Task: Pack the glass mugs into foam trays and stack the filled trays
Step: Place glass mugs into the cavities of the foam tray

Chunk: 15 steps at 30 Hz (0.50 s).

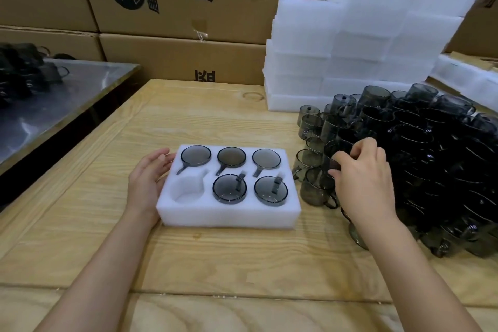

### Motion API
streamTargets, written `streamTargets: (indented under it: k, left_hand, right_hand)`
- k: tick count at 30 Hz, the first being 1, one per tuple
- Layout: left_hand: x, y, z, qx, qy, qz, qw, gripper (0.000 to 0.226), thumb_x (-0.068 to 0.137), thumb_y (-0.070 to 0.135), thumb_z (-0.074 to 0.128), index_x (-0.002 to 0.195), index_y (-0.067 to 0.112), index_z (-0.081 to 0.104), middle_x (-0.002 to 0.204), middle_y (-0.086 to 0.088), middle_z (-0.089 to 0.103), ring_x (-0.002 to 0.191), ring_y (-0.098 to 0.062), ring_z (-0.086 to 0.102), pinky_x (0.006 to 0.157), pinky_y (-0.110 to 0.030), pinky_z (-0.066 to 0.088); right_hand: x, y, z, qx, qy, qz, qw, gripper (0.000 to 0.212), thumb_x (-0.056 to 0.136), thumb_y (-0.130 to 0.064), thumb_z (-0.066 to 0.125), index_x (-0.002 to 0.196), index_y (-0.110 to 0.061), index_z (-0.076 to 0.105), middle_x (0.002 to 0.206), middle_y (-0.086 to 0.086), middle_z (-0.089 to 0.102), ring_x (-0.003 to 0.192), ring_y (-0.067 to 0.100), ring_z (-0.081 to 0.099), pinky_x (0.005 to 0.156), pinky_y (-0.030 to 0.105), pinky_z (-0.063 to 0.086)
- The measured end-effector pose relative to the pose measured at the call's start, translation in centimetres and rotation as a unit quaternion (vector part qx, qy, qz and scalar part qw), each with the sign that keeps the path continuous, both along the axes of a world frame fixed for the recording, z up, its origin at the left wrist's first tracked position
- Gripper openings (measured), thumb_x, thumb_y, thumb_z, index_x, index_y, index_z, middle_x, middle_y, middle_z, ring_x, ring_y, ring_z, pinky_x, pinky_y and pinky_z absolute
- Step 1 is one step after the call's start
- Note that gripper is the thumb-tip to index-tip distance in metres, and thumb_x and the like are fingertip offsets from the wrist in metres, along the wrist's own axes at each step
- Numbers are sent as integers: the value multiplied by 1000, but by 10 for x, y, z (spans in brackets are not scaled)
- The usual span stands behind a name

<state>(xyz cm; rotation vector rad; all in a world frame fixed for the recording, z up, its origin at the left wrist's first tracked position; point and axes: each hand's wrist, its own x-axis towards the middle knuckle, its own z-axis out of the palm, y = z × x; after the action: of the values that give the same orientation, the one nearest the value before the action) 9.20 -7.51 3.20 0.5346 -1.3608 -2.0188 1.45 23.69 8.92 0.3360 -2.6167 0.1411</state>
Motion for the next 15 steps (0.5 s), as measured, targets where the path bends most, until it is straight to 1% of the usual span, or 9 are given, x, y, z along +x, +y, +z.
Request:
streamTargets:
  k: [3, 6, 7, 8, 10, 11, 12, 13, 15]
  left_hand:
    - [0, -1, 0, -1, 1, 0, 1000, 14, 95, 9, 51, 97, 14, 64, 83, 4, 74, 76, -7, 68, 62, -17, 54]
    - [0, -2, -1, -5, 2, -1, 1000, 15, 95, 9, 51, 97, 14, 65, 82, 5, 74, 76, -6, 69, 61, -17, 54]
    - [0, -1, -1, -4, 1, -3, 1000, 15, 95, 9, 51, 97, 15, 65, 83, 4, 74, 75, -6, 69, 61, -17, 54]
    - [1, -1, -1, -4, -1, -5, 1000, 15, 95, 9, 51, 97, 15, 65, 85, 3, 73, 74, -6, 69, 60, -17, 54]
    - [2, -1, 0, 0, -3, -15, 1000, 16, 94, 8, 52, 97, 15, 66, 90, 0, 71, 70, -6, 69, 58, -17, 53]
    - [2, -1, 0, 4, -4, -23, 1000, 16, 94, 8, 52, 97, 15, 66, 92, -1, 70, 69, -6, 68, 57, -17, 53]
    - [3, -1, 0, 6, -3, -33, 999, 15, 93, 7, 53, 98, 15, 66, 94, -2, 69, 69, -7, 69, 57, -18, 53]
    - [4, 0, 1, 9, -1, -45, 999, 15, 93, 7, 54, 98, 15, 65, 96, -3, 68, 69, -8, 69, 57, -19, 54]
    - [6, 2, 2, -5, 7, -67, 998, 15, 91, 7, 56, 100, 15, 65, 101, -5, 67, 75, -11, 69, 62, -23, 56]
  right_hand:
    - [6, -3, 2, -52, -20, 41, 998, 20, 85, -13, 67, 103, -5, 67, 116, 15, 43, 99, 31, 43, 80, 40, 41]
    - [16, -11, 7, -129, -29, 99, 986, 13, 83, -9, 69, 95, -3, 67, 129, 16, 40, 103, 31, 48, 75, 40, 47]
    - [19, -15, 9, -153, -31, 127, 980, 12, 83, -7, 69, 93, -3, 67, 135, 17, 39, 107, 32, 49, 79, 42, 48]
    - [23, -21, 11, -177, -38, 158, 971, 11, 82, -7, 69, 93, -4, 67, 140, 16, 38, 113, 31, 49, 88, 42, 47]
    - [30, -37, 19, -221, -65, 225, 947, 7, 83, -9, 68, 90, -9, 66, 143, 9, 41, 126, 26, 45, 102, 37, 38]
    - [32, -46, 23, -239, -86, 258, 932, 6, 84, -10, 67, 86, -14, 64, 141, 5, 43, 128, 22, 44, 104, 35, 36]
    - [33, -56, 25, -256, -111, 285, 917, 11, 85, -11, 66, 83, -20, 60, 139, 0, 44, 125, 17, 45, 104, 34, 38]
    - [34, -65, 27, -274, -144, 308, 900, 14, 86, -11, 65, 81, -23, 58, 137, -3, 44, 118, 11, 49, 101, 32, 41]
    - [36, -84, 29, -311, -213, 342, 861, 16, 87, -12, 63, 80, -25, 58, 133, -8, 43, 100, 0, 54, 92, 22, 47]
